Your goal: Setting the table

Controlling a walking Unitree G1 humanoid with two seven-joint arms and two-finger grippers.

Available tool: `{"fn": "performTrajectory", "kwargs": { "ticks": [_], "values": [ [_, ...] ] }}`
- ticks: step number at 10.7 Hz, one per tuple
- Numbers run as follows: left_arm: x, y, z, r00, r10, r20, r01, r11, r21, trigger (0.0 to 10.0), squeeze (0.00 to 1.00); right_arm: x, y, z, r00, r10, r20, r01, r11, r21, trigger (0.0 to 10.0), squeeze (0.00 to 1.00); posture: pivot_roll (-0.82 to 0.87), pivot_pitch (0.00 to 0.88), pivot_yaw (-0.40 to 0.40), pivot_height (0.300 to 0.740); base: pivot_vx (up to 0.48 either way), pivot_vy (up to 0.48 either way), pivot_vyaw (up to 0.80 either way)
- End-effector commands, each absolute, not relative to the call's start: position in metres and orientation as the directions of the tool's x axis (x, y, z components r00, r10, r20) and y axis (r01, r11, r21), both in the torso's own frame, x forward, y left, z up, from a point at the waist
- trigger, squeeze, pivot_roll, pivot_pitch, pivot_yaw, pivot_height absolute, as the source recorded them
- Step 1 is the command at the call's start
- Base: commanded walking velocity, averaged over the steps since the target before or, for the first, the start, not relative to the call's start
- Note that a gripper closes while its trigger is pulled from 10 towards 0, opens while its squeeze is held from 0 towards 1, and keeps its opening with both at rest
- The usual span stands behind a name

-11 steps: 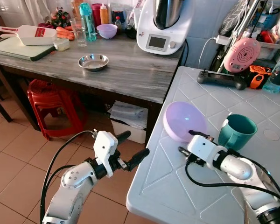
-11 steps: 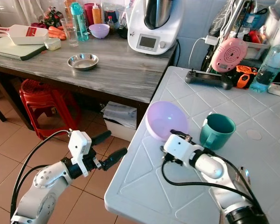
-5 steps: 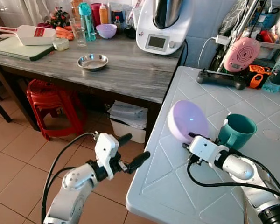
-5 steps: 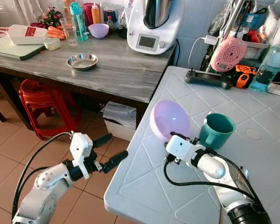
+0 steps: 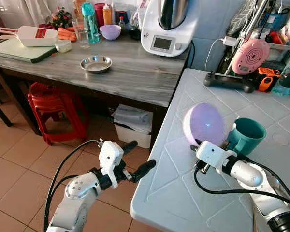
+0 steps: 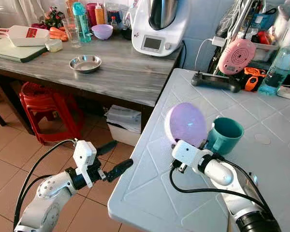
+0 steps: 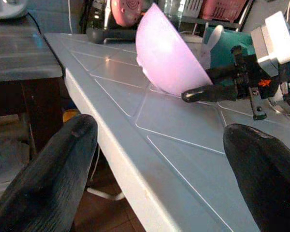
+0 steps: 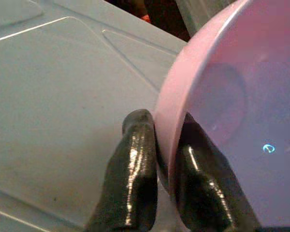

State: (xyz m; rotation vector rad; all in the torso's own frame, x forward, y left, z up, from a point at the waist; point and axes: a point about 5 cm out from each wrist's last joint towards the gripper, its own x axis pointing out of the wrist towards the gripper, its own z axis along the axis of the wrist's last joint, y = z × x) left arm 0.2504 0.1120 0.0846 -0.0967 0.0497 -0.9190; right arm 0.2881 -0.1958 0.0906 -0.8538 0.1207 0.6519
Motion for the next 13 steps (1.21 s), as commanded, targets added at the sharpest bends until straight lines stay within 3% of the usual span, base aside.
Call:
{"fn": "performTrajectory", "kwargs": {
  "ticks": [1, 5, 6, 7, 8, 10, 11, 13],
  "values": [
    [0.251, 0.114, 0.084, 0.603, -0.798, -0.003, 0.794, 0.600, -0.100, 10.0, 0.00, 0.290, -0.201, 0.093, 0.809, 0.473, -0.349, -0.568, 0.478, -0.670, 0.0, 0.00, 0.02, 0.000, -0.010, 0.740, 0.000, 0.000, 0.00],
    [0.252, 0.115, 0.084, 0.605, -0.796, 0.006, 0.793, 0.602, -0.099, 10.0, 0.00, 0.290, -0.200, 0.093, 0.811, 0.478, -0.338, -0.561, 0.469, -0.682, 0.0, 0.00, 0.02, 0.000, -0.010, 0.740, 0.000, 0.000, 0.00],
    [0.255, 0.118, 0.083, 0.647, -0.762, 0.005, 0.759, 0.644, -0.094, 10.0, 0.00, 0.291, -0.198, 0.097, 0.817, 0.484, -0.314, -0.544, 0.467, -0.697, 0.0, 0.00, 0.02, 0.000, -0.010, 0.740, 0.000, 0.000, 0.00],
    [0.263, 0.125, 0.081, 0.753, -0.657, -0.027, 0.654, 0.753, -0.075, 10.0, 0.00, 0.294, -0.193, 0.109, 0.835, 0.494, -0.242, -0.502, 0.504, -0.703, 0.4, 0.00, 0.02, 0.000, -0.010, 0.740, 0.000, 0.000, 0.00],
    [0.275, 0.131, 0.080, 0.827, -0.559, -0.067, 0.553, 0.829, -0.084, 10.0, 0.00, 0.298, -0.189, 0.121, 0.870, 0.468, -0.153, -0.439, 0.595, -0.674, 10.0, 0.00, 0.02, 0.000, -0.010, 0.740, 0.000, 0.000, 0.00],
    [0.285, 0.135, 0.091, 0.887, -0.462, -0.008, 0.460, 0.885, -0.067, 10.0, 0.00, 0.299, -0.184, 0.139, 0.918, 0.397, -0.001, -0.320, 0.738, -0.594, 10.0, 0.00, 0.03, 0.000, -0.008, 0.740, 0.000, 0.000, 0.00],
    [0.288, 0.136, 0.094, 0.912, -0.410, 0.007, 0.410, 0.909, -0.083, 10.0, 0.00, 0.299, -0.181, 0.150, 0.944, 0.319, 0.087, -0.241, 0.845, -0.478, 10.0, 0.00, 0.03, 0.000, -0.005, 0.740, 0.000, 0.000, 0.00],
    [0.295, 0.137, 0.099, 0.933, -0.358, 0.025, 0.359, 0.930, -0.085, 10.0, 0.00, 0.293, -0.170, 0.162, 0.951, 0.255, 0.173, -0.173, 0.907, -0.384, 10.0, 0.00, 0.02, 0.000, -0.001, 0.740, 0.000, 0.000, 0.00]
  ]
}}
